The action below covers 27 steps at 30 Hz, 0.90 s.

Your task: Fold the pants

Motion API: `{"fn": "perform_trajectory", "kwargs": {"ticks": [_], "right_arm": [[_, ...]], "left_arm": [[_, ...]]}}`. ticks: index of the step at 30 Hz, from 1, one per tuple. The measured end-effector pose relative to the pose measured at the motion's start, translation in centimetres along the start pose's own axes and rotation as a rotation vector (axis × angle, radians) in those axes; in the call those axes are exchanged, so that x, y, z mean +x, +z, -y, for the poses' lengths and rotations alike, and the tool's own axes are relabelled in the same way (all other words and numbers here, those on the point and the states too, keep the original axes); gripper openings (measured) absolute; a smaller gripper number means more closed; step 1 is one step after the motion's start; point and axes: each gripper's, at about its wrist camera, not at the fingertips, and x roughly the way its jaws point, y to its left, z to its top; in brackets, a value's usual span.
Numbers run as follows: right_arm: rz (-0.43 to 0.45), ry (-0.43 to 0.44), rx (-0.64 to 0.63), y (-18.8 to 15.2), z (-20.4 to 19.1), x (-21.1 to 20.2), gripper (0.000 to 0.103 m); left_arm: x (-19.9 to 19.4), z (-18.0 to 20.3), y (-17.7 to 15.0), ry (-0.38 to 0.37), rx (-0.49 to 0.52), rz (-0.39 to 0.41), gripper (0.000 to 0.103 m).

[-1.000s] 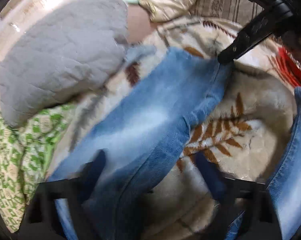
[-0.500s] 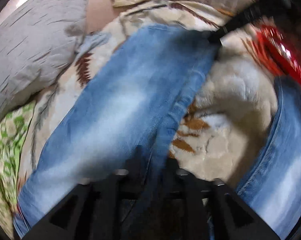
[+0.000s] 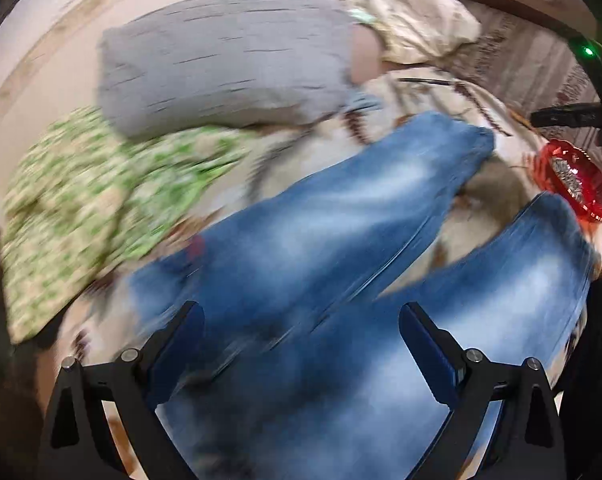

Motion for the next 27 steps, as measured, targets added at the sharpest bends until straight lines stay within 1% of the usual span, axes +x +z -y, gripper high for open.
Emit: {"fn": "perform_trajectory", "kwargs": {"ticks": [3, 5, 8, 10, 11, 13, 16, 19, 20, 22, 24, 25, 27], "right_arm": [[0.006, 0.033, -0.034, -0.8, -2.0, -1.3, 0.076], [0.008, 0.047, -0.062, -1.4, -3.4, -1.6, 0.076], [-0.002, 0.060, -0.090, -1.8, -4.9, -1.4, 0.076], [-0.017, 0.058, -0.080, -1.4, -5.1, -1.1, 0.076], [-0.026, 0.059, -0.074, -1.1, -5.0, -0.9, 0.076], [-0.033, 0.063, -0.068, -0.4, -4.7, -0.6, 0.076], [-0.050, 0.044, -0.058, 1.4, -3.7, 0.3, 0.076], [-0.079, 0.026, -0.067, 3.8, -2.8, 2.3, 0.076], [-0.087, 0.022, -0.072, 4.3, -2.7, 2.9, 0.076], [-0.107, 0.015, -0.081, 5.9, -2.1, 5.1, 0.076], [-0.136, 0.008, -0.088, 7.6, -1.4, 8.1, 0.076], [-0.149, 0.005, -0.085, 8.4, -1.0, 9.7, 0.076], [-0.171, 0.007, -0.071, 9.7, -0.2, 12.3, 0.076]], "left_arm": [[-3.5, -3.3, -3.1, 0.033, -0.032, -0.021, 0.098], [-5.4, -4.9, -4.6, 0.048, -0.058, -0.024, 0.098], [-5.4, -5.5, -4.8, 0.029, -0.088, -0.037, 0.098], [-4.5, -5.2, -3.9, 0.015, -0.098, -0.027, 0.098], [-3.9, -4.8, -3.3, -0.003, -0.102, -0.018, 0.098], [-2.3, -3.5, -1.5, -0.043, -0.111, 0.002, 0.098], [1.5, -1.2, 2.2, -0.088, -0.124, 0.025, 0.098], [6.9, 1.0, 6.7, -0.100, -0.124, 0.019, 0.098], [8.9, 1.6, 8.2, -0.117, -0.127, 0.009, 0.098], [12.2, 2.7, 10.7, -0.147, -0.120, -0.009, 0.098], [15.8, 4.0, 13.2, -0.168, -0.081, -0.032, 0.098], [17.0, 4.4, 13.9, -0.178, -0.069, -0.042, 0.098], [19.6, 5.9, 15.8, -0.212, -0.022, -0.042, 0.098]]}}
